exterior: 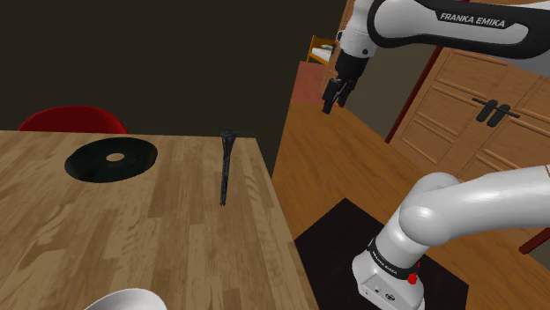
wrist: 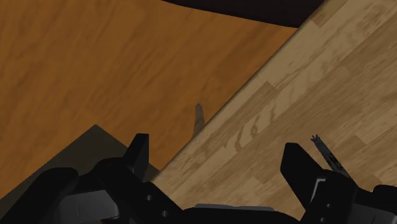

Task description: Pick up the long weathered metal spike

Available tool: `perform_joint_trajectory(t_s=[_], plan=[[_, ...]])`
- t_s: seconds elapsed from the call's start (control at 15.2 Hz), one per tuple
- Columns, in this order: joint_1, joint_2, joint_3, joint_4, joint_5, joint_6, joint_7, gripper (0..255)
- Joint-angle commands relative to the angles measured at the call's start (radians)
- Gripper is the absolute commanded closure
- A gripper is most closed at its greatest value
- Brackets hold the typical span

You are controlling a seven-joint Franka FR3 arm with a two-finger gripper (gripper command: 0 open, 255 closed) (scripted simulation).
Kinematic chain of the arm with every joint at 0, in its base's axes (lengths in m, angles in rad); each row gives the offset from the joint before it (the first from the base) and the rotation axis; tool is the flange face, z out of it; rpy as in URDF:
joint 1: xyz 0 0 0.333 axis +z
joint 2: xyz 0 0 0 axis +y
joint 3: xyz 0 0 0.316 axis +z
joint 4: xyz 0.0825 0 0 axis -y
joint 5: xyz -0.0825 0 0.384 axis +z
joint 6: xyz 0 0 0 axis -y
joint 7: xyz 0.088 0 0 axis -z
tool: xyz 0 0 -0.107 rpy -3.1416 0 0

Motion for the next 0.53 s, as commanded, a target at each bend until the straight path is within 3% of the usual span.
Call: perform_joint_trajectory(t_s=[0.0,0.46], plan=[[0.000,0.000,0.000,0.000,0.000,0.000,0.000,0],[0.037,0.168,0.114,0.069,0.083,0.062,0.157,0]])
